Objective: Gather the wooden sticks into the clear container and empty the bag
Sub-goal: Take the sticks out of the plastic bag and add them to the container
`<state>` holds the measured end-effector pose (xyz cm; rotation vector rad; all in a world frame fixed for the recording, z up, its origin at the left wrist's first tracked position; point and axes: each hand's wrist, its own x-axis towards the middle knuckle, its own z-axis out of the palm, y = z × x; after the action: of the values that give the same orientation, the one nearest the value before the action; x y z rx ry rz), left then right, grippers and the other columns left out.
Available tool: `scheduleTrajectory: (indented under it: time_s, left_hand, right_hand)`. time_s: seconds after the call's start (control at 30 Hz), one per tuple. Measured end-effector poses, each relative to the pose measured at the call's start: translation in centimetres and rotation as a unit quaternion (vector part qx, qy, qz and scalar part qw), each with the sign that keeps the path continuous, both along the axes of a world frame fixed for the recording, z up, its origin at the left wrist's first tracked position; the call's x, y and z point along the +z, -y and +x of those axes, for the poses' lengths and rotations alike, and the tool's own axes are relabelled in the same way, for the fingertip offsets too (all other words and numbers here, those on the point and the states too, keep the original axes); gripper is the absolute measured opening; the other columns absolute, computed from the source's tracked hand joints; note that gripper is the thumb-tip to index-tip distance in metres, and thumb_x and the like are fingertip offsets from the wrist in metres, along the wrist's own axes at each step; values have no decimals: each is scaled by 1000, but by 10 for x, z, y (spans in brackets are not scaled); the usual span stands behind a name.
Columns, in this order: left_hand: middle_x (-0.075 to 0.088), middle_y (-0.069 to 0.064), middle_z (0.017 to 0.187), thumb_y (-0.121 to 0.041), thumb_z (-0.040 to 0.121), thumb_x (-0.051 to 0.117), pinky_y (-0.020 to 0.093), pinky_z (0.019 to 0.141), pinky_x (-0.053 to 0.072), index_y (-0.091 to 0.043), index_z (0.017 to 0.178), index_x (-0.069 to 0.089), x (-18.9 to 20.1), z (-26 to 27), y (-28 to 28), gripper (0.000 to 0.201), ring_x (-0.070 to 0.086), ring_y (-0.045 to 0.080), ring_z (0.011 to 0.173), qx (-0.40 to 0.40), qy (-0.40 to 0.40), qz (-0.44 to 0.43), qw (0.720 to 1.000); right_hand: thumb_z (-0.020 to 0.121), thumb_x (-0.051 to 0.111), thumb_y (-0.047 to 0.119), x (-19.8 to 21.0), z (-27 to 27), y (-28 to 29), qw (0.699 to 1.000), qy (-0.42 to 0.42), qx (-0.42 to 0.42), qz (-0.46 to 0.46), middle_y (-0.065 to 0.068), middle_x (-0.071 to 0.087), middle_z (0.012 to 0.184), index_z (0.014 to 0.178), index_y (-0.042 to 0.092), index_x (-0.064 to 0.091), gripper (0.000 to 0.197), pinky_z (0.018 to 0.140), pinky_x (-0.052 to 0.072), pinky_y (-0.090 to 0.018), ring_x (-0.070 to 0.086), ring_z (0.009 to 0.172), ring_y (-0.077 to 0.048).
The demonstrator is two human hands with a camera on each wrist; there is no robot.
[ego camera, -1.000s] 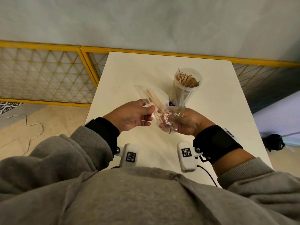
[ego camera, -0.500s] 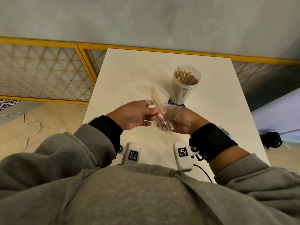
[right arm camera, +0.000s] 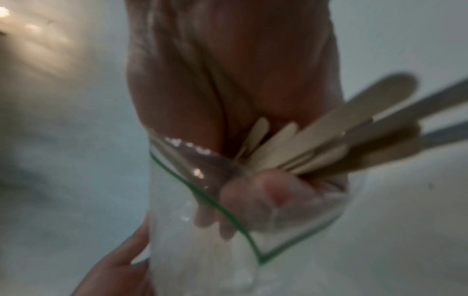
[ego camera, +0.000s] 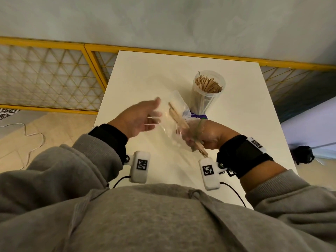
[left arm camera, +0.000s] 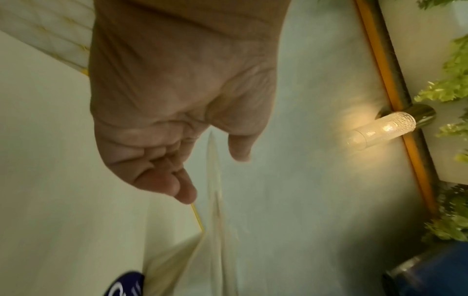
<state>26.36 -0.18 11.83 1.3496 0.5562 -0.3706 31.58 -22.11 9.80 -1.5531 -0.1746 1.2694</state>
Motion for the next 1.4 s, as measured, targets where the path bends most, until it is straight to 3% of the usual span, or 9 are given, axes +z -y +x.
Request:
scheduleTrajectory:
  time_s: [0.17,0.3,0.4,0.5,0.6,0.73,0.87,1.03,1.4]
  left_hand:
    - [68,0,73,-28,88,63,15,43,33,-14,88,65,-19,9,-6,14,57,4,53,-57,32,129,989]
    - [60,1,60,-17,90,60,17,38,25,-14,65,63,-51,9,-25,25,47,8,45,87,49,101,990]
    - [61,-1,52,-19,94,55,17,41,33,-10,71,61,-77,-4,-30,25,49,11,48,110,-15,119,987]
    - [70,9,74,-34,93,54,23,53,44,-7,84,65,-102,-27,-20,31,62,19,65,-43,-147,134,979]
    - [75,8,88,-44,91,54,23,58,43,-7,98,65,-106,-39,-16,39,65,18,70,-183,-222,172,942]
    - [72,7,89,-41,93,52,24,59,41,-10,97,60,-87,-35,-21,32,62,17,67,-185,-199,280,921]
    - [71,7,85,-40,93,52,25,59,39,-9,92,59,-75,-30,-30,33,60,17,65,-167,-179,328,912]
    - [69,9,88,-33,92,56,24,55,39,-4,93,60,-77,-28,-30,29,61,18,67,-135,-115,343,922]
    - [67,8,87,-31,90,59,34,77,49,-13,90,63,-88,-23,-30,19,68,16,74,-104,-23,360,927]
  right_hand:
    - [91,54,-4,-1,3,6,971,161,132,-117,-6,51,63,92,5,60,11,45,40,-24,48,49,-15]
    - [94,50,15,1,26,36,930,207,173,-248,-4,50,65,80,13,51,14,56,43,-31,46,56,-18]
    - [95,46,10,11,53,68,954,206,28,-218,-6,54,70,83,11,52,13,62,45,-33,50,61,-21]
    - [97,45,9,28,80,74,954,230,-192,-25,-5,56,71,86,12,50,13,68,47,-35,53,66,-22]
    - [97,44,10,47,105,53,882,292,-340,145,-4,54,71,87,14,48,11,71,49,-35,55,68,-21]
    - [96,47,7,56,137,16,818,333,-418,211,-2,56,69,88,14,48,11,74,49,-34,57,69,-19]
    - [88,56,5,30,155,-5,834,358,-407,103,0,59,72,86,16,50,12,74,50,-34,60,72,-20]
    - [91,57,14,5,163,-6,823,428,-371,-47,-5,66,87,95,23,48,13,57,41,-3,62,77,-13]
    - [96,46,17,6,163,-9,837,452,-278,-135,0,64,81,83,22,50,14,60,40,-11,56,75,-12]
